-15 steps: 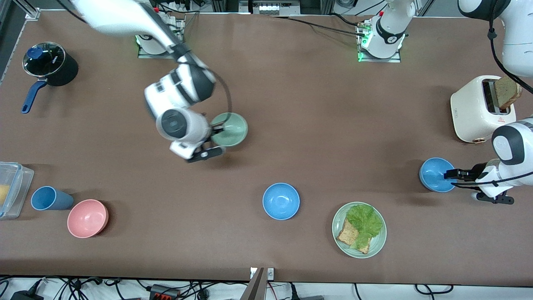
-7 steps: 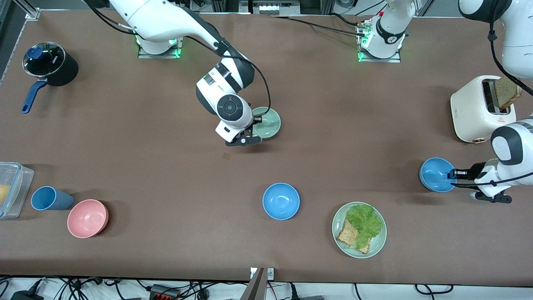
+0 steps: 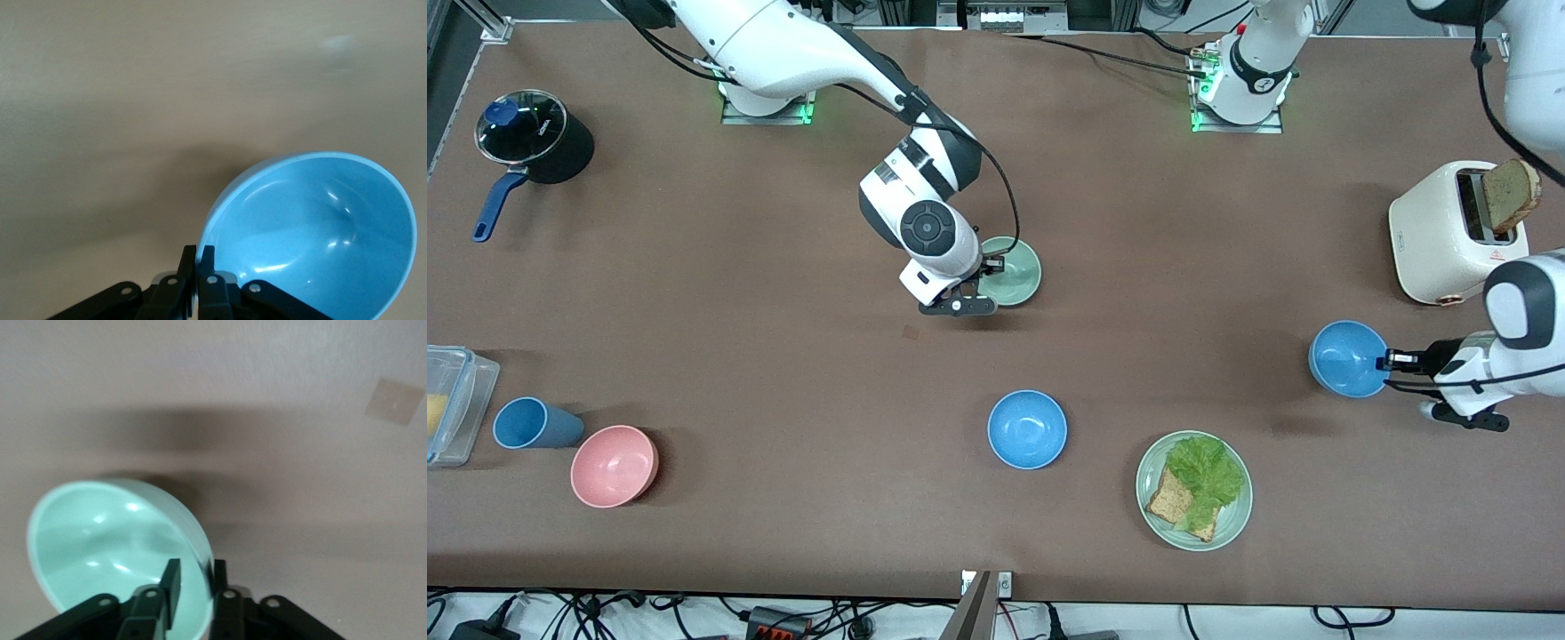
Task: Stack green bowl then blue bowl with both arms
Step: 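Release the green bowl with the right gripper while the left lifts the blue bowl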
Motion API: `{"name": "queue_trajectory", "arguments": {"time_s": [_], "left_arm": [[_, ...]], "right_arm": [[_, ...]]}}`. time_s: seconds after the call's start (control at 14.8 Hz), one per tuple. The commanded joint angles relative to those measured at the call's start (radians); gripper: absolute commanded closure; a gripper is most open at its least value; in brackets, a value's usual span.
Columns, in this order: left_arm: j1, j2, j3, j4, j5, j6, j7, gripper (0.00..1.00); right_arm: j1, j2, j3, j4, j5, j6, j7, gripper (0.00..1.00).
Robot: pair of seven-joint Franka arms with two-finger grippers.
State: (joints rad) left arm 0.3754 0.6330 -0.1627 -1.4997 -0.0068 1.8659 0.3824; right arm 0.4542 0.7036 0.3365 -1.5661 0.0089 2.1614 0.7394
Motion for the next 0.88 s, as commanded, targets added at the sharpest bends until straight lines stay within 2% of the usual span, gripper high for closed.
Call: {"name": "queue_trajectory", "arguments": {"time_s": [0.0,0.2,0.27,0.34,0.47,0.68,0.81], "left_arm": [[-0.001,-0.131,-0.072,-0.02,-0.033,-0.147,-0.103,0.99],[0.007,-0.208,-0.202,-0.022,-0.056,-0.266,-0.302,1.0],[0.005,-0.235,-0.239,-0.028,-0.1,-0.302,-0.382,0.99],[0.005,-0.249,-0.27,-0.033,-0.136,-0.327,-0.478,0.99],[0.003,-0.26,-0.383,-0.034,-0.167,-0.344,-0.699,0.99],[-0.021,-0.256,-0.57,-0.062,-0.167,-0.242,-1.072,1.0],[-0.088,-0.253,-0.623,-0.155,-0.165,-0.057,-1.26,1.0]], "right_arm": [[-0.009,-0.041,-0.013,0.105,0.005,-0.121,0.023,0.0],[-0.07,-0.097,-0.045,0.196,-0.009,-0.259,0.02,0.0],[-0.1,-0.119,-0.06,0.211,-0.015,-0.291,0.011,0.0],[-0.138,-0.142,-0.065,0.225,-0.023,-0.304,-0.004,0.0],[-0.222,-0.188,-0.067,0.235,-0.023,-0.304,-0.038,0.0],[-0.34,-0.243,-0.067,0.235,-0.023,-0.334,-0.126,0.0],[-0.399,-0.263,-0.07,0.235,-0.036,-0.42,-0.187,0.0]]}}
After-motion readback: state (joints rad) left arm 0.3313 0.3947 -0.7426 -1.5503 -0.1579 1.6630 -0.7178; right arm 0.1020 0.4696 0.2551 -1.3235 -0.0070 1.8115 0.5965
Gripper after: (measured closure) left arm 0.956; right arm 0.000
